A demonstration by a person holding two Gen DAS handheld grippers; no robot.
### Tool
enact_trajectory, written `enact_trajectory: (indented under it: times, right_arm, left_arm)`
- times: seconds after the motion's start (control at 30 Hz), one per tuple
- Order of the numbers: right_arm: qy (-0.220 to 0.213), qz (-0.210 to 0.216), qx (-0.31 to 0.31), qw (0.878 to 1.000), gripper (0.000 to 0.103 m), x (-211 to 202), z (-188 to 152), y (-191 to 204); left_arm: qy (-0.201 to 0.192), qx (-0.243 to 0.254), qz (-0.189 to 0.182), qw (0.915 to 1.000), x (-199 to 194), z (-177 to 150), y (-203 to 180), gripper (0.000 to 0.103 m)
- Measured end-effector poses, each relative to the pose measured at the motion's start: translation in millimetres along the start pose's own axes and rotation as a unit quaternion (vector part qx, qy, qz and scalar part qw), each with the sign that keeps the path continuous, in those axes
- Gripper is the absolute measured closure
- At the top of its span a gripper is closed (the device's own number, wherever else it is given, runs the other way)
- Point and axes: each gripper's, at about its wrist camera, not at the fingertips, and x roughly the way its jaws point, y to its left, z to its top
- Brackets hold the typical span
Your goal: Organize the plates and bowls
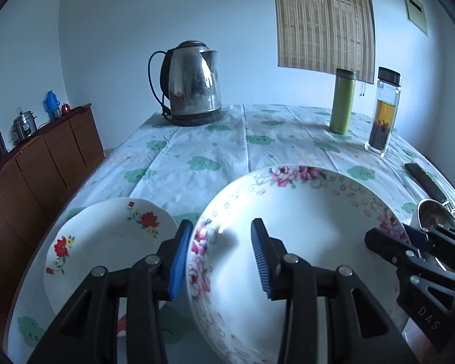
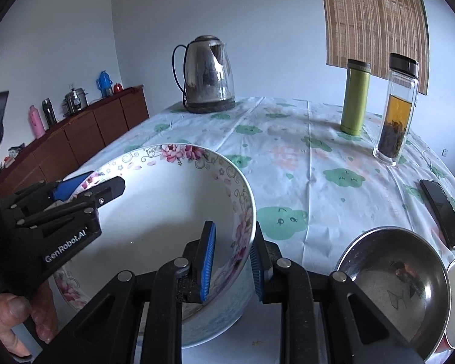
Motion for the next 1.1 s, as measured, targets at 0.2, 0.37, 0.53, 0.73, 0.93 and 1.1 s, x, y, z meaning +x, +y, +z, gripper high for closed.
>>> enact_trajectory:
  times: [0.2,0.37,0.53,0.73,0.93,1.1]
  right_arm:
    - [0.006,-0.005,0.003,1.0,0.079,5.7,-1.7,-1.8]
    - [0.011,-0.01,0.001,1.0,0.079,8.7,-3.6,-0.5]
    - [0.012,-0.014,0.0,1.0,0.079,7.9,-3.7,0.6]
    - [0.017,-0.019,-0.004,1.0,0.079,11.0,-4.3,1.6]
    - [0.017,-0.027,-0.011,0.999,0.079,11.6,-4.6,4.2]
    - [0.018,-0.033,-0.018,0.999,0.079,12.3,-5.1,5.0]
  left_arm:
    - [0.01,0.001,-0.008,0.9999,3.9,-1.8,-0.2,0.065]
    - [0.022,0.0,-0.011,0.9997,9.7,-3.3,0.5,0.065]
    - [0.028,0.006,-0.01,0.9995,12.3,-4.9,-1.6,0.065]
    - [0.031,0.008,-0.01,0.9994,14.1,-5.9,-1.9,0.065]
    - [0.04,0.012,-0.009,0.9991,18.6,-7.2,-2.2,0.065]
    - [0.044,0.013,-0.009,0.9989,21.5,-7.8,-3.1,0.065]
